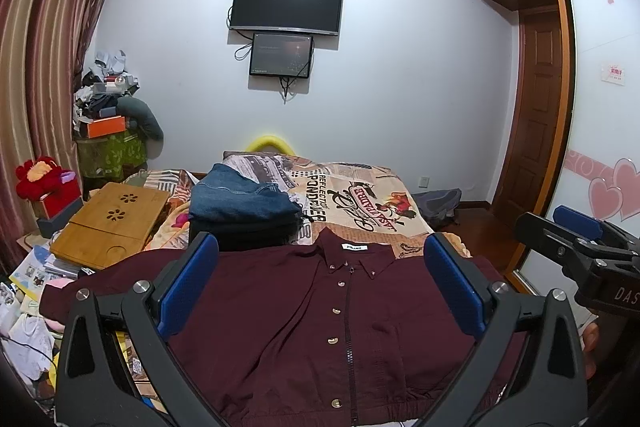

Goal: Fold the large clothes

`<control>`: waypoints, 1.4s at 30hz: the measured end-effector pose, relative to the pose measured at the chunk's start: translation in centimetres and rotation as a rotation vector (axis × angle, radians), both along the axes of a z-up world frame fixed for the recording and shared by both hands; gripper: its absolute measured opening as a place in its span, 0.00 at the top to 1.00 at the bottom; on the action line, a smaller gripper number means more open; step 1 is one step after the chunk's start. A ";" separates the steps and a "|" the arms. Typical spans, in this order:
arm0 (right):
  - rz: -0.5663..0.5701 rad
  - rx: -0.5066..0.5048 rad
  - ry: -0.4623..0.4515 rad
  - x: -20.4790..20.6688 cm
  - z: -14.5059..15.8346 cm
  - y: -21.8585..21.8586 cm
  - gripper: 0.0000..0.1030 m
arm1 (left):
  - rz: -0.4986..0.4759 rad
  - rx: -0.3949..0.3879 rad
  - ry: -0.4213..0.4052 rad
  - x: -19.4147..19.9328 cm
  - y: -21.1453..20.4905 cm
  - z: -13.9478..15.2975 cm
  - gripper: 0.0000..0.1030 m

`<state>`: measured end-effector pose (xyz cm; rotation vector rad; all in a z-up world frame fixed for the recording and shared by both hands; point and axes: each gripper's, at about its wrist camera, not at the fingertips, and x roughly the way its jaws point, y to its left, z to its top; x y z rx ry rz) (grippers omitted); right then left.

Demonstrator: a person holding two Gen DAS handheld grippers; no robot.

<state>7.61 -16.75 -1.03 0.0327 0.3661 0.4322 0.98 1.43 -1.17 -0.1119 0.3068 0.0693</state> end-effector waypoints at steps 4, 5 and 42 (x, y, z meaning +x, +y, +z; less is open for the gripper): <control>-0.001 0.000 0.000 0.0 0.0 0.0 0.00 | 0.002 0.001 0.000 0.0 -0.1 0.0 0.00; -0.001 0.000 0.000 0.0 0.0 0.0 0.00 | 0.002 0.000 -0.001 0.0 0.0 0.0 0.00; 0.033 -0.159 0.165 8.0 -4.5 5.2 0.00 | 0.328 -0.197 0.164 4.8 17.4 -5.6 0.00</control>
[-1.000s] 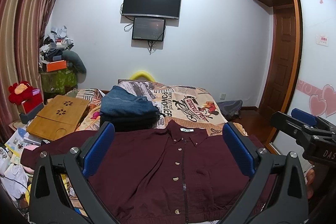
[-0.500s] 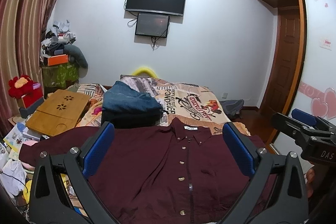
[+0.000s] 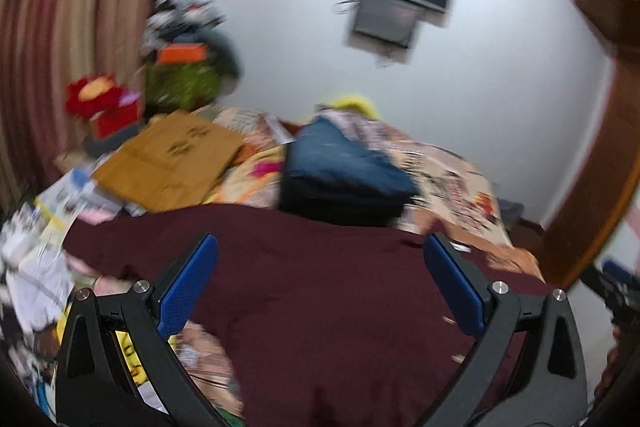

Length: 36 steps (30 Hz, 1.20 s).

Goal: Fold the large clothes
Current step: 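Grasp the maroon shirt's sleeve with the left gripper and lift it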

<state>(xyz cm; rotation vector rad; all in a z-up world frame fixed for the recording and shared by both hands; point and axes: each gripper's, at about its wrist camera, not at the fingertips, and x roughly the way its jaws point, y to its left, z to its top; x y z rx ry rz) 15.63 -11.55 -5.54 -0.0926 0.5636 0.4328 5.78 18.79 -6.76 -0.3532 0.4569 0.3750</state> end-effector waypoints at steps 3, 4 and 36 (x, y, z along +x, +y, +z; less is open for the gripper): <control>-0.010 -0.021 0.050 1.6 -1.2 0.5 0.00 | 0.112 -0.003 0.056 0.5 4.1 -1.6 0.00; -0.014 -0.029 0.067 2.0 -1.6 0.6 0.00 | 0.156 -0.011 0.096 0.7 6.1 -2.5 0.00; -0.148 -0.030 0.294 7.4 -5.4 -0.2 0.00 | 0.282 -0.624 0.252 5.7 26.7 -20.9 0.88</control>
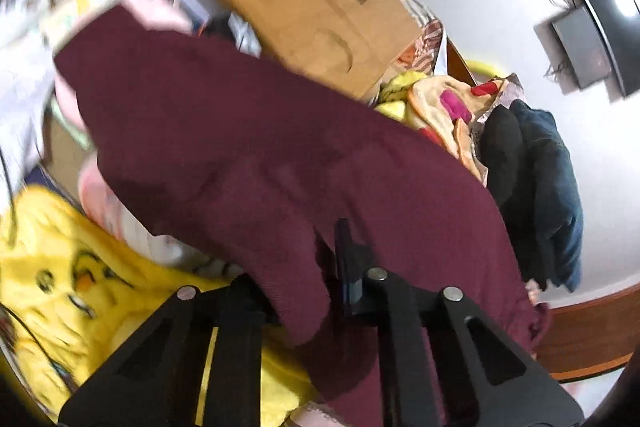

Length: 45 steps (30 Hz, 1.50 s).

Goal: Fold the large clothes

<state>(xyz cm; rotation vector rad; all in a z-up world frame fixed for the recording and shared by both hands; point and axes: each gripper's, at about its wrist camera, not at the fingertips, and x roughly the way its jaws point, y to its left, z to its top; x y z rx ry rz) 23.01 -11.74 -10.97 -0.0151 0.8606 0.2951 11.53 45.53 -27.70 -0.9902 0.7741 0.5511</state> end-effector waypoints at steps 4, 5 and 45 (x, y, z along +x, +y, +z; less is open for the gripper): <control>0.006 0.010 -0.012 0.4 0.4 -0.3 0.00 | -0.048 0.167 0.000 1.6 -1.6 5.0 0.92; 0.007 0.009 -0.020 0.5 0.6 -0.4 0.00 | -0.057 0.190 -0.011 1.9 -1.9 6.0 0.93; 0.013 0.058 -0.034 -1.1 -0.6 -6.8 0.00 | -0.915 0.286 0.027 8.4 -37.5 10.3 0.48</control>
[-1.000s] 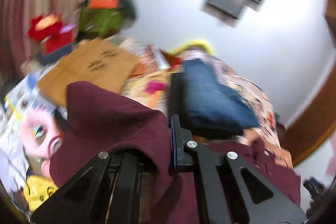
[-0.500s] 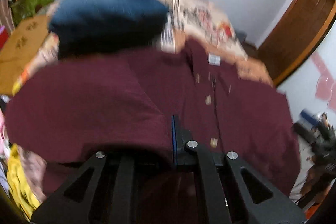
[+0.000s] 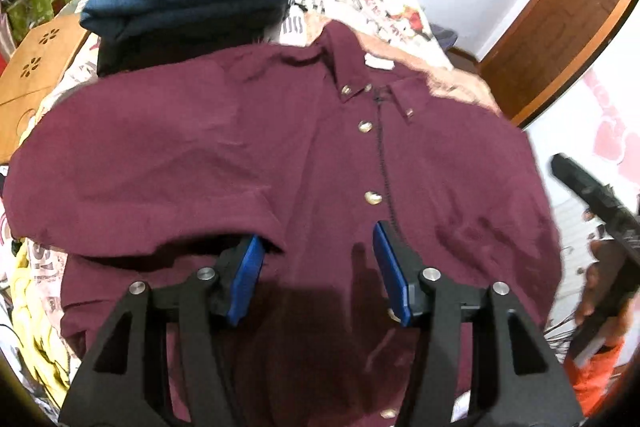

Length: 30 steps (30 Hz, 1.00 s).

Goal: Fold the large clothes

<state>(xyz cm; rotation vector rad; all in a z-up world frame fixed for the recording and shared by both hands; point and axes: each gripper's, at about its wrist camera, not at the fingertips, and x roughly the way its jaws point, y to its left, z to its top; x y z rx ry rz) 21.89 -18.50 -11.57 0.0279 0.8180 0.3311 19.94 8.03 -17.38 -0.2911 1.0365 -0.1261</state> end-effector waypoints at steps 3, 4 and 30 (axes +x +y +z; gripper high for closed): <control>0.010 -0.018 -0.019 0.0 0.4 0.3 0.00 | 0.031 -0.041 -0.062 -1.4 1.3 2.4 0.46; 0.011 -0.025 -0.024 0.1 0.5 0.4 0.00 | 0.051 -0.037 -0.089 -1.8 1.9 3.3 0.45; 0.065 -0.142 -0.020 -0.1 -0.5 5.5 0.00 | 0.626 -0.448 0.028 -6.2 23.1 -8.5 0.30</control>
